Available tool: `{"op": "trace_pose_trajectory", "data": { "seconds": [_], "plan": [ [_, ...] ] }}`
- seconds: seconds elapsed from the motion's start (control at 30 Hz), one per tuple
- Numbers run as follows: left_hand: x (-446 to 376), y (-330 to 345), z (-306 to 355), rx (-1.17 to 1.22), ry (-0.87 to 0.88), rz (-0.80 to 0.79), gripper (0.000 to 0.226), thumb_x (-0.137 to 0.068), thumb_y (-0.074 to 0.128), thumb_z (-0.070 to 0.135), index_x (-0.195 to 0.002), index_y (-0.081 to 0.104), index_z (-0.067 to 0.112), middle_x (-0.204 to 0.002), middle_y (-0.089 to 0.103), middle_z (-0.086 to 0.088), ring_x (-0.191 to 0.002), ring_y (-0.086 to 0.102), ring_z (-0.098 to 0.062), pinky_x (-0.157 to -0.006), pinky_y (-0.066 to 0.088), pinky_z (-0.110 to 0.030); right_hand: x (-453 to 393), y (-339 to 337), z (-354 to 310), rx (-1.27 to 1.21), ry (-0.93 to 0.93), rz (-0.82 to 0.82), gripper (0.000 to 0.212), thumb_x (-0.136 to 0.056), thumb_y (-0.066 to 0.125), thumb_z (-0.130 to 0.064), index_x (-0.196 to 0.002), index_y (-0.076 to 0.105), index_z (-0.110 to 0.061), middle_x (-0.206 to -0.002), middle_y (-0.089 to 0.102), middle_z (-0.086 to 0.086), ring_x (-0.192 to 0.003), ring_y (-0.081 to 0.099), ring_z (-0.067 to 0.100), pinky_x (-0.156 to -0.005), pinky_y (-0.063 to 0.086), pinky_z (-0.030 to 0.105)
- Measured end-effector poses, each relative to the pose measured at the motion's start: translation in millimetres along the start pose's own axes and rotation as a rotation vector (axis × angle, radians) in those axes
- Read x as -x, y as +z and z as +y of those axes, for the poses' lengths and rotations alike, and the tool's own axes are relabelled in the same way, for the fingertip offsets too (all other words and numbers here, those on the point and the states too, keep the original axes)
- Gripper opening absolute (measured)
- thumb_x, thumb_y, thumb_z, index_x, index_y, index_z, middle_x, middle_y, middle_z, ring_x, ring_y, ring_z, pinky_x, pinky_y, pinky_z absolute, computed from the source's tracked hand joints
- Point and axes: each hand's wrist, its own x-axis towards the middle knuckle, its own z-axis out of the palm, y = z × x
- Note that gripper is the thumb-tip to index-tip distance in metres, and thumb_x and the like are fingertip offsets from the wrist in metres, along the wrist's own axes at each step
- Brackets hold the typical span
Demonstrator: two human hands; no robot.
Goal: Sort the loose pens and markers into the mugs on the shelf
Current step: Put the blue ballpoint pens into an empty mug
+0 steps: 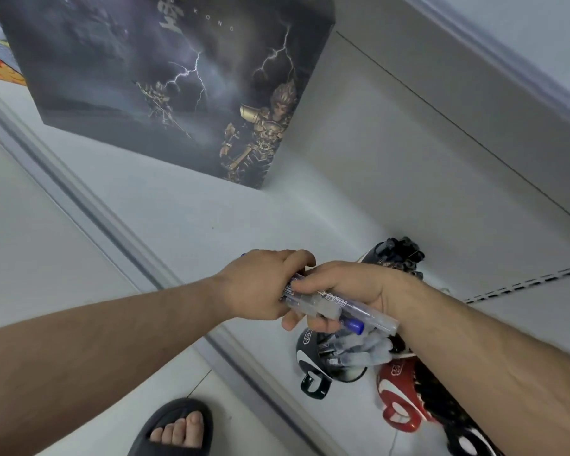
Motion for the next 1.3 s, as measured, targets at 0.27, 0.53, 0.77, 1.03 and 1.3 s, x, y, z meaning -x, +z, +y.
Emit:
{"op": "trace_pose_trajectory", "data": {
  "seconds": [0.27,0.53,0.77,1.03,1.3],
  "plan": [
    [7,28,17,0.072,0.091,0.217,0.047,-0.072,0.064,0.047,-0.109,0.056,0.021,-0.090,0.068,0.004,-0.075,0.068,-0.019,-0.063,0.051,-0.028,14,-10,26,-0.337,0.011,-0.077,0.072,-0.067,0.083,-0.030,-0.125,0.055,0.004,-0.115,0.060,0.034,-0.051,0.065,0.016,-0.049,0.056,0.020],
    [5,28,26,0.641,-0.293,0.264,0.038,-0.069,0.068,0.021,-0.083,0.048,0.050,-0.069,0.058,0.022,-0.062,0.057,-0.008,-0.057,0.046,-0.028,44,-14,33,-0.489,-0.337,0.299,0.070,-0.099,0.034,-0.056,-0.126,0.057,0.004,-0.098,0.065,0.029,-0.056,0.059,0.028,-0.049,0.053,0.031],
    [1,34,40,1.003,-0.328,0.210,0.042,-0.075,0.074,0.012,-0.089,0.053,0.045,-0.067,0.058,0.019,-0.060,0.054,-0.006,-0.058,0.050,-0.034,33,28,46,-0.228,-0.663,0.903,0.014,-0.079,0.072,-0.031,-0.087,0.069,-0.020,-0.068,0.057,0.002,-0.054,0.050,0.016,-0.054,0.044,0.033],
    [7,25,49,1.275,-0.262,0.018,0.034,-0.082,0.065,0.023,-0.108,0.050,0.007,-0.082,0.056,-0.016,-0.060,0.053,-0.023,-0.046,0.044,-0.020,26,25,50,-0.001,-0.699,1.172,0.012,-0.083,0.071,-0.022,-0.075,0.065,-0.014,-0.056,0.055,-0.004,-0.054,0.048,0.015,-0.059,0.049,0.039],
    [4,28,45,1.452,-0.410,0.125,0.040,-0.080,0.062,0.032,-0.098,0.049,-0.001,-0.058,0.059,0.002,-0.049,0.053,-0.016,-0.048,0.044,-0.021,56,18,71,-0.737,-0.877,1.129,0.018,-0.089,0.054,0.003,-0.076,0.055,-0.009,-0.059,0.057,0.007,-0.045,0.047,0.021,-0.047,0.042,0.030]
  ]
}}
